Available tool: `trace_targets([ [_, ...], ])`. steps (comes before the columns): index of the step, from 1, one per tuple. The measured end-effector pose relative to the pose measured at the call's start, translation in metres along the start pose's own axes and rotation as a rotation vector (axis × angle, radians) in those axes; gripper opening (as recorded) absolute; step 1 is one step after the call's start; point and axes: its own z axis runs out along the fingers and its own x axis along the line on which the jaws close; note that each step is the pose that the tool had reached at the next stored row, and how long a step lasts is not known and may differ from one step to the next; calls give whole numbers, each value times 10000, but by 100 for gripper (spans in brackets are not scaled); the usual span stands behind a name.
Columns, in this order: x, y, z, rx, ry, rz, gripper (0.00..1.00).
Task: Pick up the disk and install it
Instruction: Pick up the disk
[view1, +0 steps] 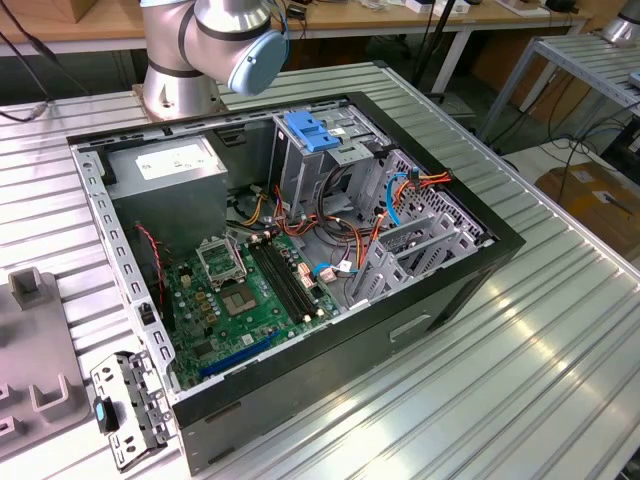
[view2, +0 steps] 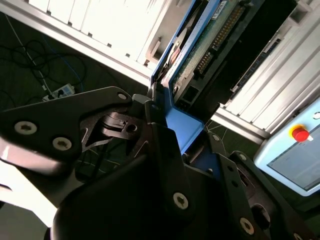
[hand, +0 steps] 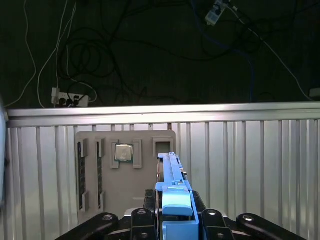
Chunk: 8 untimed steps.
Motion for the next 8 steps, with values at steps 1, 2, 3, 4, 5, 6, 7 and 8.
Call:
trace_targets([
  [1, 0, 0, -10, -1, 0, -1, 37],
  [2, 0, 0, -22, -2, 0, 0, 37],
  [3, 0, 0, -31, -2, 0, -1, 37],
  [4, 0, -1, -46, -3, 0, 0, 37],
  [5, 0, -1, -58, -4, 0, -1, 37],
  [6, 0, -1, -83, -6, 0, 0, 37],
  [7, 0, -1, -106, -10, 0, 0, 37],
  [8, 0, -2, -134, -15, 0, 0, 37],
])
